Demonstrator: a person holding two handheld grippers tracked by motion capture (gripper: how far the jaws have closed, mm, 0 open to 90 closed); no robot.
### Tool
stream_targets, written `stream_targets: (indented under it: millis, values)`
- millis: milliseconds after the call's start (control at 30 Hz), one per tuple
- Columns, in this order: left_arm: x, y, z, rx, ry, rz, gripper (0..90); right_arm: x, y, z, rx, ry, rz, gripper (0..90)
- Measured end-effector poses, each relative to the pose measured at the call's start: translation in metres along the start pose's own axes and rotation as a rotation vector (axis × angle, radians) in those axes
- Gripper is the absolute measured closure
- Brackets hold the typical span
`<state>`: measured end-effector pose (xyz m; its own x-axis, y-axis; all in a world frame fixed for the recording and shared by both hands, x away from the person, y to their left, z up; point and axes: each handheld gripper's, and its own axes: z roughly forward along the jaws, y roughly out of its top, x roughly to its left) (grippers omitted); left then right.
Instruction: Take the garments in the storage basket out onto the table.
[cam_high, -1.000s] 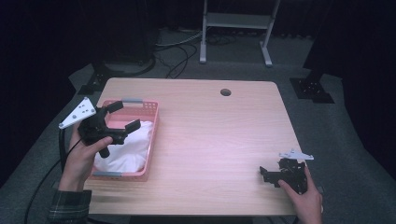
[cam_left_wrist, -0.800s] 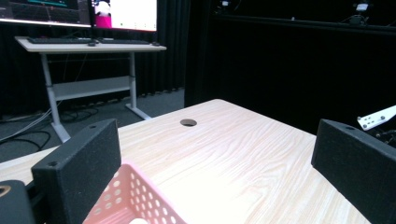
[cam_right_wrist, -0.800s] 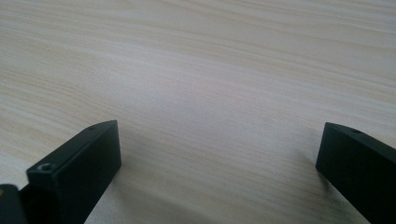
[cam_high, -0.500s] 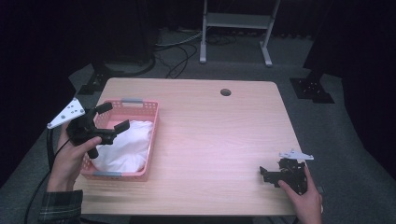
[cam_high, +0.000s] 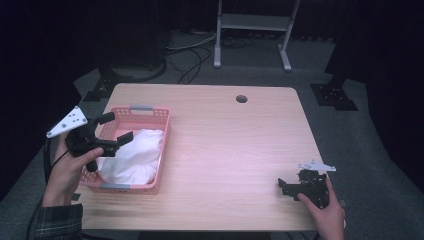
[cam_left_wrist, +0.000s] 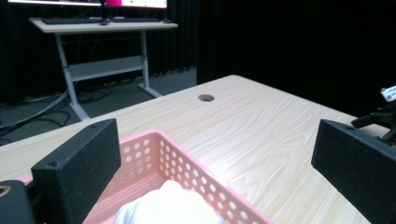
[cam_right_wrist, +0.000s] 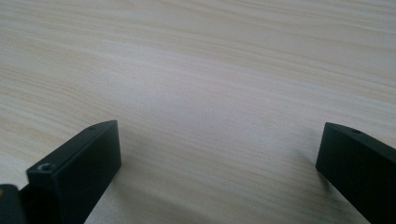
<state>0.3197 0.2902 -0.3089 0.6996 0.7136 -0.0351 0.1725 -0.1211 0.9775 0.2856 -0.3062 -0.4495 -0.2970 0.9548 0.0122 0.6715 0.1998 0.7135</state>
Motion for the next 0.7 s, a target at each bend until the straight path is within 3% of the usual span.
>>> stream_targets:
  millis: [400, 700]
  values:
    - [0.0062, -0.0045, -0.0024, 0.081, 0.038, 0.025, 1.0, 0.0, 0.0, 0.0, 0.0, 0.0, 0.0, 0.0]
    - [0.0077, -0.0074, -0.0001, 0.158, 0.039, 0.028, 1.0, 0.0, 0.0, 0.0, 0.0, 0.0, 0.0, 0.0]
